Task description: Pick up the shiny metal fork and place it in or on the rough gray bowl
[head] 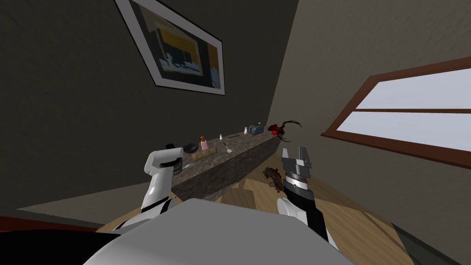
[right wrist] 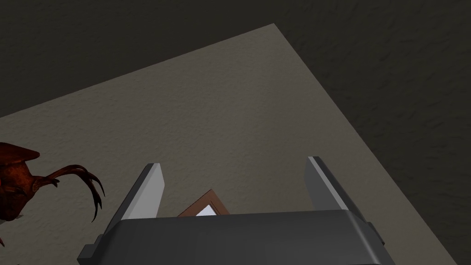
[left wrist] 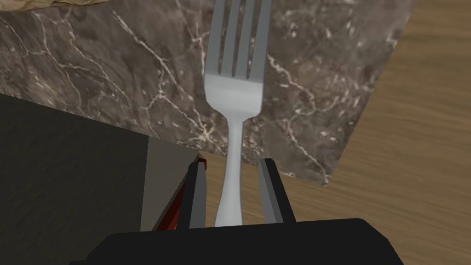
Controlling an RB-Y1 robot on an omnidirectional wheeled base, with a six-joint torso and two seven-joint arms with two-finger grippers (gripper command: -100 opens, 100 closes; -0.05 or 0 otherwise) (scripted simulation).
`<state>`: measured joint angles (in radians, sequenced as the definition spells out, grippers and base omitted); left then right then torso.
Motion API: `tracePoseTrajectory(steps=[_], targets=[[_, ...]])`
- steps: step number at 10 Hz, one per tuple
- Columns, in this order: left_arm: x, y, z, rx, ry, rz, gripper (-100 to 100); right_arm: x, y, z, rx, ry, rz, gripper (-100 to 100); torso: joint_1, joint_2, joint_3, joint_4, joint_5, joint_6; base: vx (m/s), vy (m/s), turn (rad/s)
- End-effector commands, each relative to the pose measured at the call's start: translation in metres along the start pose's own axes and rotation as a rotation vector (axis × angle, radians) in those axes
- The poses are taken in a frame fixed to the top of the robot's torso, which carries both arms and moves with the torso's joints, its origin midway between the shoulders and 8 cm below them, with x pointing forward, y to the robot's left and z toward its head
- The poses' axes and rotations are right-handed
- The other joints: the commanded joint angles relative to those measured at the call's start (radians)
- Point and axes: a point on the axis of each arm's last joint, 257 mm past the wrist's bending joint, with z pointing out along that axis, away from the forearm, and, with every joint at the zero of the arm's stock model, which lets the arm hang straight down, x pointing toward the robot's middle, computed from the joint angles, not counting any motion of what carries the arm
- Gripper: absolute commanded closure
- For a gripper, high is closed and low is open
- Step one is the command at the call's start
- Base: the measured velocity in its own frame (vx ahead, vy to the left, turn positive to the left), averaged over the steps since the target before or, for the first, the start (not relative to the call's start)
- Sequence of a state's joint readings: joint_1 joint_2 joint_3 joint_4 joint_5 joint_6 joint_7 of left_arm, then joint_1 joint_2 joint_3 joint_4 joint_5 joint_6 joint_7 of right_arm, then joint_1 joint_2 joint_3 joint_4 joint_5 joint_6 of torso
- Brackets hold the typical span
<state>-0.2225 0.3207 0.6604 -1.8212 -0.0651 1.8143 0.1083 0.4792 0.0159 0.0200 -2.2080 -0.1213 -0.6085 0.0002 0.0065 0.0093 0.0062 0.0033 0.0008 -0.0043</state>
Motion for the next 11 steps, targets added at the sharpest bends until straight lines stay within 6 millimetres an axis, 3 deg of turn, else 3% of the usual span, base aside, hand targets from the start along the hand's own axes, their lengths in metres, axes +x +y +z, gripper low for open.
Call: tracePoseTrajectory(steps=[1,3,4,6,9,11], targets=[[-0.017,-0.015,0.0,0.0,-0.006,-0.031,100,0.0,0.0,0.0,0.0,0.0,0.0,0,0.0,0.0,0.0,0.0,0.0,0.0,-0.105,0.058,-0.074],[-0.038,-0.034,-0.001,0.001,-0.01,-0.074,100,0.0,0.0,0.0,0.0,0.0,0.0,0,-0.001,-0.002,-0.001,0.0,0.0,0.0,-0.08,0.053,-0.083],[-0.039,-0.032,0.001,-0.006,-0.011,-0.075,100,0.0,0.0,0.0,0.0,0.0,0.0,0,-0.002,-0.003,-0.002,-0.001,0.0,0.001,-0.044,0.041,-0.033],[-0.058,-0.054,-0.003,0.009,-0.011,-0.112,100,0.0,0.0,0.0,0.0,0.0,0.0,0,-0.003,-0.006,-0.003,-0.001,-0.001,0.001,-0.041,0.051,-0.09],[-0.067,-0.059,0.0,-0.007,-0.011,-0.127,100,0.0,0.0,0.0,0.0,0.0,0.0,0,-0.004,-0.007,-0.004,-0.002,-0.001,0.002,-0.025,0.028,-0.06],[-0.084,-0.077,-0.004,0.002,-0.011,-0.157,100,0.0,0.0,0.0,0.0,0.0,0.0,0,-0.005,-0.008,-0.005,-0.002,-0.001,0.003,-0.024,0.029,-0.125]])
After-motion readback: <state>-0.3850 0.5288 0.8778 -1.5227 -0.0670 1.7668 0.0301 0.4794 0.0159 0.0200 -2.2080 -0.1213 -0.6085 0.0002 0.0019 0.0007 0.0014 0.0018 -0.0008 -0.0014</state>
